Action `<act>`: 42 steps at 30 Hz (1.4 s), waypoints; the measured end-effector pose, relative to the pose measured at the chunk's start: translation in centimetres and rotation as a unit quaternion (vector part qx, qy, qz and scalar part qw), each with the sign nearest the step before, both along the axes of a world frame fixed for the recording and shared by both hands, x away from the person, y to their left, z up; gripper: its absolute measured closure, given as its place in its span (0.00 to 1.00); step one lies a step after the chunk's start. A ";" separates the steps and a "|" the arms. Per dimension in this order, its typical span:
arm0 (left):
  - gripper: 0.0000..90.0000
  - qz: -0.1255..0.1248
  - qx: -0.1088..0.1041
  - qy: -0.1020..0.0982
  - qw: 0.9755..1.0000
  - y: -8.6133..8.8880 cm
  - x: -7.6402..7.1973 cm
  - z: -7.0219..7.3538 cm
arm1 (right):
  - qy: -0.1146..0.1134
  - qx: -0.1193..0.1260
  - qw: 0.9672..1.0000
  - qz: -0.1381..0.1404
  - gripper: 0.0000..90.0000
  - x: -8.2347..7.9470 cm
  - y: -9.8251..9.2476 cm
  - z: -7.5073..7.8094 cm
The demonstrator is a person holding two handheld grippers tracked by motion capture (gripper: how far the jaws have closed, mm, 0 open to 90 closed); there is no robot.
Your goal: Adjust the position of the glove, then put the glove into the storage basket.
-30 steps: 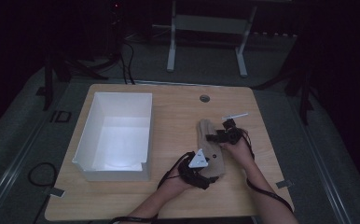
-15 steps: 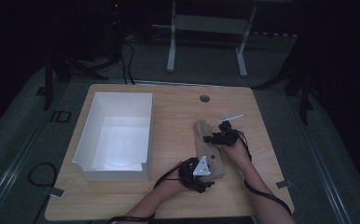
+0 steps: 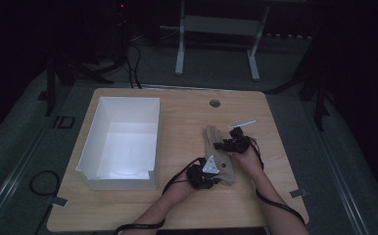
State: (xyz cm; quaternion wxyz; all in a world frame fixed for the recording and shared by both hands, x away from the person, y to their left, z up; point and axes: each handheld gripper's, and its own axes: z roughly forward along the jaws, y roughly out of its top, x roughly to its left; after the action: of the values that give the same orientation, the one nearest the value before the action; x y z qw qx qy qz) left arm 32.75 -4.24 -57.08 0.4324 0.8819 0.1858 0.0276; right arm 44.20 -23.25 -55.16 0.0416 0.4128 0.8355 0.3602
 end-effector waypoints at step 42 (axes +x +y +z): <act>0.90 0.008 -0.003 -0.023 1.000 2.9 -0.8 11.6 | -0.056 0.108 0.993 0.008 0.73 -1.5 -0.4 11.1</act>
State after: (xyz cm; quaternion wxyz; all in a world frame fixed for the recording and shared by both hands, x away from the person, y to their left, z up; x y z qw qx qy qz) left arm 31.91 -1.34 -45.44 0.4388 0.8784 0.1826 0.0505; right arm 42.73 -23.70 -44.06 0.0406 0.3877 0.7911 0.4714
